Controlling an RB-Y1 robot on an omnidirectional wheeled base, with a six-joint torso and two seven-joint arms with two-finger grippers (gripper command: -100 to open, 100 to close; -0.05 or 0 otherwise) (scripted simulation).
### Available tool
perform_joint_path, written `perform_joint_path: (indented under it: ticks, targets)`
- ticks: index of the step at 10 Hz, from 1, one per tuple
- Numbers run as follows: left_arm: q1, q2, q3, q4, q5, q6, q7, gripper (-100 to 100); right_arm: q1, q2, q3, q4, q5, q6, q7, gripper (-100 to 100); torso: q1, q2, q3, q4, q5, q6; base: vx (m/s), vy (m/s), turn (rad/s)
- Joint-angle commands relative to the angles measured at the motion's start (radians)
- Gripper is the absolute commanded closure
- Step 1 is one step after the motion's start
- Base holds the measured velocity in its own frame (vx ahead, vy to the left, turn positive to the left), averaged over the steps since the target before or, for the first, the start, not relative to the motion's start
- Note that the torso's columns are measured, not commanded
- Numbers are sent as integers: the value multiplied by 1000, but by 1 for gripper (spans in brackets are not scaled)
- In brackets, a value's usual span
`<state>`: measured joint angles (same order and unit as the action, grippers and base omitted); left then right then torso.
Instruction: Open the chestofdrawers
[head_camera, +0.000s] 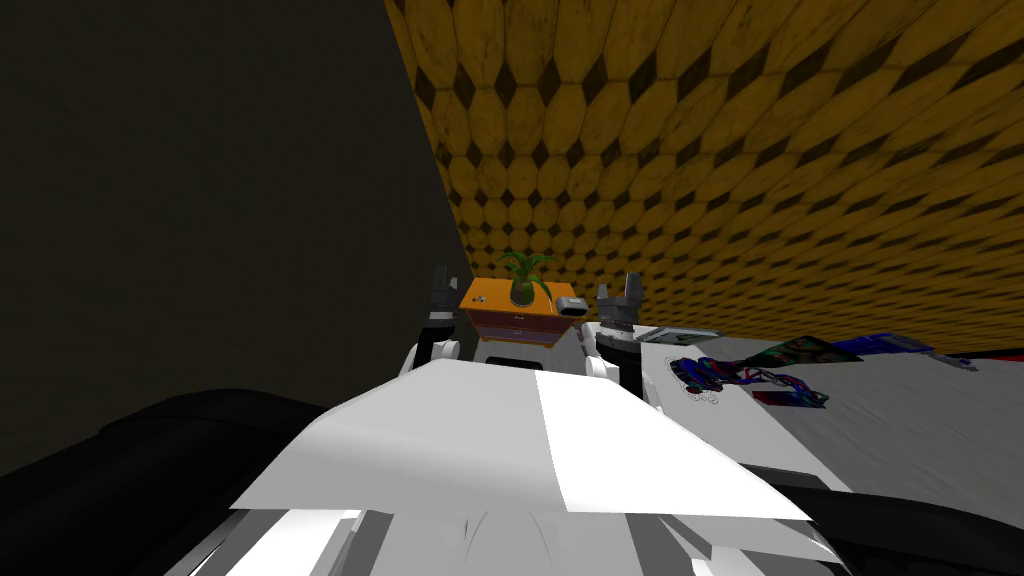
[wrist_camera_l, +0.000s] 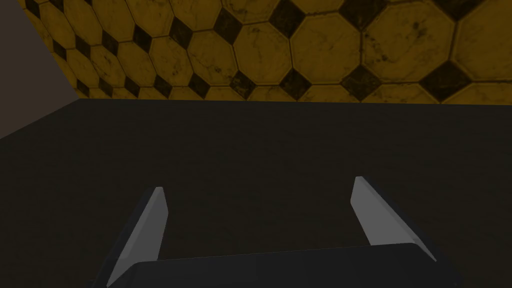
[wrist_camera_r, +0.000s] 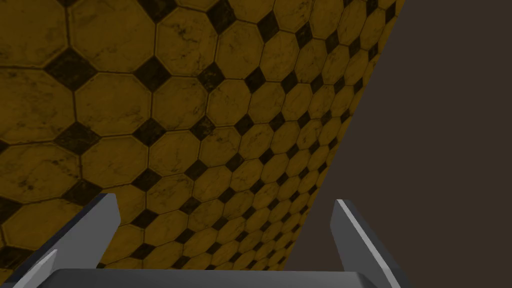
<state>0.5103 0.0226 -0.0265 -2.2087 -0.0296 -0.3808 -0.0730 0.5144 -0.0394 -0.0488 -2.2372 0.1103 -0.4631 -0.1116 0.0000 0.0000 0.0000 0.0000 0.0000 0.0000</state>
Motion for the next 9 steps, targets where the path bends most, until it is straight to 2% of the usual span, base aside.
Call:
perform_joint_path:
  ticks: [1, 9]
  targets:
    - [0, 0, 0, 0, 0, 0, 0, 0, 0, 0, 0, 0, 0, 0, 0, 0, 0, 40, -82, 41, 0, 0, 0, 0, 0]
    - [0, 0, 0, 0, 0, 0, 0, 0, 0, 0, 0, 0, 0, 0, 0, 0, 0, 618, -1234, 617, 0, 0, 0, 0, 0]
